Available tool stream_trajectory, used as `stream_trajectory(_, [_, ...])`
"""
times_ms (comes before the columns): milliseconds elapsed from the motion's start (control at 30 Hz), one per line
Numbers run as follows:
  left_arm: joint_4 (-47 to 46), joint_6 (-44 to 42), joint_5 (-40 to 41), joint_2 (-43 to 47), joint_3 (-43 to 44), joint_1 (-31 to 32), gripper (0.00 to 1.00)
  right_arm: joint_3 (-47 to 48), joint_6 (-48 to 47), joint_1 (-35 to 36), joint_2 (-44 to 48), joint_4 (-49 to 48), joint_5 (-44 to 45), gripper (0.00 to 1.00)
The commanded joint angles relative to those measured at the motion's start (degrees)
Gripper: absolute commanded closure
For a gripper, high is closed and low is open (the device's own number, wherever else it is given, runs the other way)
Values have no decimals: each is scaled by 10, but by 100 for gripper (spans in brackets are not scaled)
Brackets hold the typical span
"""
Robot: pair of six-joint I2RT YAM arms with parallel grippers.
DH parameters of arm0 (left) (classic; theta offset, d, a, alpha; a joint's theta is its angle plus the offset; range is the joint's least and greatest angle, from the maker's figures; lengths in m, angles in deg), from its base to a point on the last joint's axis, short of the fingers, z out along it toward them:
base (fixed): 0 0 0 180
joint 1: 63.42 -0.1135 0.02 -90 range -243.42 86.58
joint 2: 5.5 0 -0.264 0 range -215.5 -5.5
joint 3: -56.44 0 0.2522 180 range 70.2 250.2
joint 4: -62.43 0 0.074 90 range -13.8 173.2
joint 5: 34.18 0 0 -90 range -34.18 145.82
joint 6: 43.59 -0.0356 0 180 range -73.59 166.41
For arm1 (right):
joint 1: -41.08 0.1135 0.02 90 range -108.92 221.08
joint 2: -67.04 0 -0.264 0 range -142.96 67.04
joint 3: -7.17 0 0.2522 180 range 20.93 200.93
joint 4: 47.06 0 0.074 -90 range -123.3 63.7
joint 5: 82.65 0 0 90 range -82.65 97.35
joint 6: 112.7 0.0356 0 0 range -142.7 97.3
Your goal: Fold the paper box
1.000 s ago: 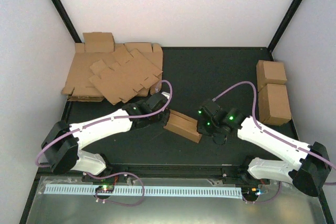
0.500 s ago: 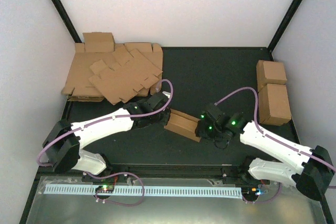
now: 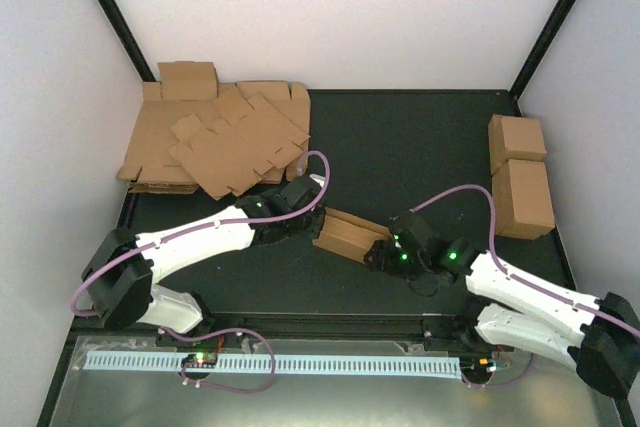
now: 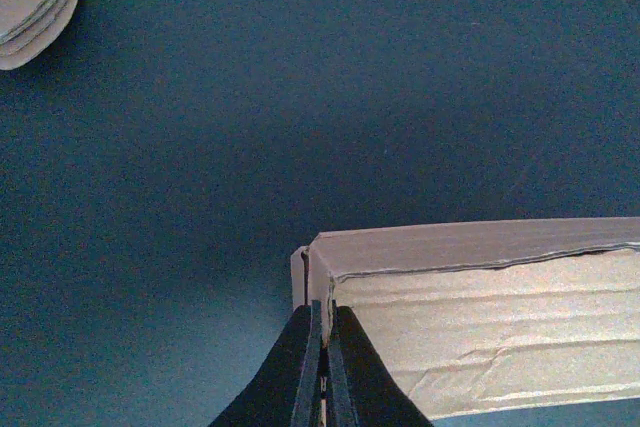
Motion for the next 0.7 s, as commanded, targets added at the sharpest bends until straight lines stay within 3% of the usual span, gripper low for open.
stream_trajectory(0, [67, 0, -15, -15, -5, 7, 98, 12, 6, 1, -21, -9, 18, 36])
stream_trajectory(233, [71, -11, -12, -12, -5, 7, 98, 19, 7, 1, 3, 5, 42, 38])
stream_trajectory(467, [72, -14, -15, -16, -3, 7, 98, -24, 70, -1, 72, -47, 53, 27])
stream_trajectory(667, [72, -21, -15, -16, -4, 7, 98, -20, 98, -5, 67, -23, 91, 32])
